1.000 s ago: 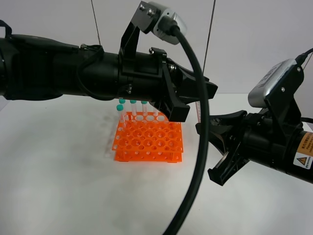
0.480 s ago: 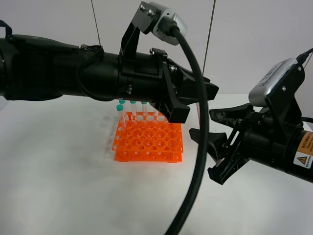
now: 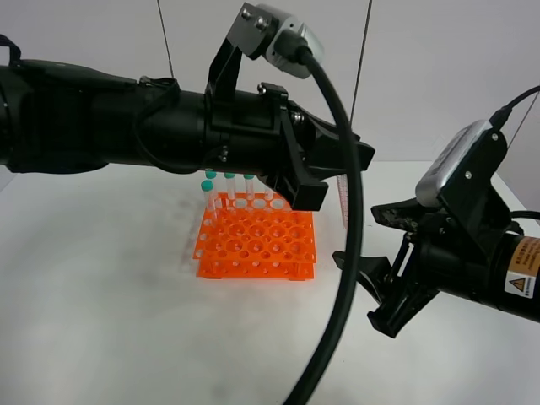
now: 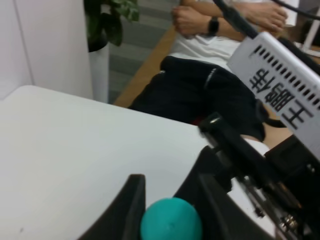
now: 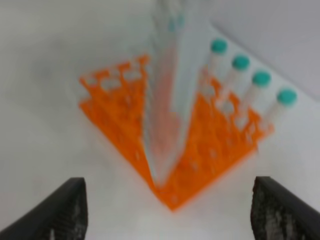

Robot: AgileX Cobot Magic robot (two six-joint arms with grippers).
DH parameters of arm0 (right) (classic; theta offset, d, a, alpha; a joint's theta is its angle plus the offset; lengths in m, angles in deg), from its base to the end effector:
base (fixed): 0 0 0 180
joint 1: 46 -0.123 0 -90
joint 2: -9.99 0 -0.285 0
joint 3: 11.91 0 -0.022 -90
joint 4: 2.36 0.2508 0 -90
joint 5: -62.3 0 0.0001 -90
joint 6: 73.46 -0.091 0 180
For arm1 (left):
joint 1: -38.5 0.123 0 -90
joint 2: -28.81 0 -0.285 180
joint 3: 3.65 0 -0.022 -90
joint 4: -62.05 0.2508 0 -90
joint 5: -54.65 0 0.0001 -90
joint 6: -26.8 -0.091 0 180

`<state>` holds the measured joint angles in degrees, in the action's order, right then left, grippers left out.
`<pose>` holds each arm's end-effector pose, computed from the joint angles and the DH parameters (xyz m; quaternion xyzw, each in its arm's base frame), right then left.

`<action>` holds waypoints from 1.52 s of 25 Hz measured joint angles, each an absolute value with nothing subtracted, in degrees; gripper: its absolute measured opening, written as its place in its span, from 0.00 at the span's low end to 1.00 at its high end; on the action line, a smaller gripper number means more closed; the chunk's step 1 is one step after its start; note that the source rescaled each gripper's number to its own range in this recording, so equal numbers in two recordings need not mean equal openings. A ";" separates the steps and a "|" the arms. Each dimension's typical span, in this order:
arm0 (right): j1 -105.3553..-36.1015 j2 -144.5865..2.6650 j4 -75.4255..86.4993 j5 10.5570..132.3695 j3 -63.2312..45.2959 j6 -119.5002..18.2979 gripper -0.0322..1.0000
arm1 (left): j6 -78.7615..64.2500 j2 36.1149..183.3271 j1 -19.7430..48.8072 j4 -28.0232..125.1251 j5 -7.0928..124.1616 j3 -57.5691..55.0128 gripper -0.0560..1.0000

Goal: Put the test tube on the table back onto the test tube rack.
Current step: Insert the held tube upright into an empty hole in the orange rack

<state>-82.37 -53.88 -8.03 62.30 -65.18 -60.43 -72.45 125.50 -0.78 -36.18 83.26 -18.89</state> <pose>0.1519 0.1119 0.2424 -0.3945 0.7566 0.0801 0.5153 0.2439 -0.2553 0.3088 0.3983 0.6881 -0.3788 0.4737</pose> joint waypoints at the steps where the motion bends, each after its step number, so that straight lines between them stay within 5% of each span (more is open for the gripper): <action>1: -81.28 -53.88 -8.03 64.11 -65.18 -60.43 0.93 | -72.45 125.50 -0.78 -36.12 82.46 -18.89 0.06; 15: -70.60 -53.88 -15.51 88.04 -59.11 -63.65 0.91 | -72.45 125.50 -0.78 -35.82 81.72 -18.89 0.06; 28: -48.79 -53.88 -17.05 83.50 -54.37 -81.16 0.91 | -72.45 125.50 -0.78 -35.80 82.88 -18.89 0.06; 38: -42.81 -53.88 -15.93 88.82 -54.37 -83.12 0.91 | -72.45 125.50 -0.78 -35.80 83.86 -18.89 0.06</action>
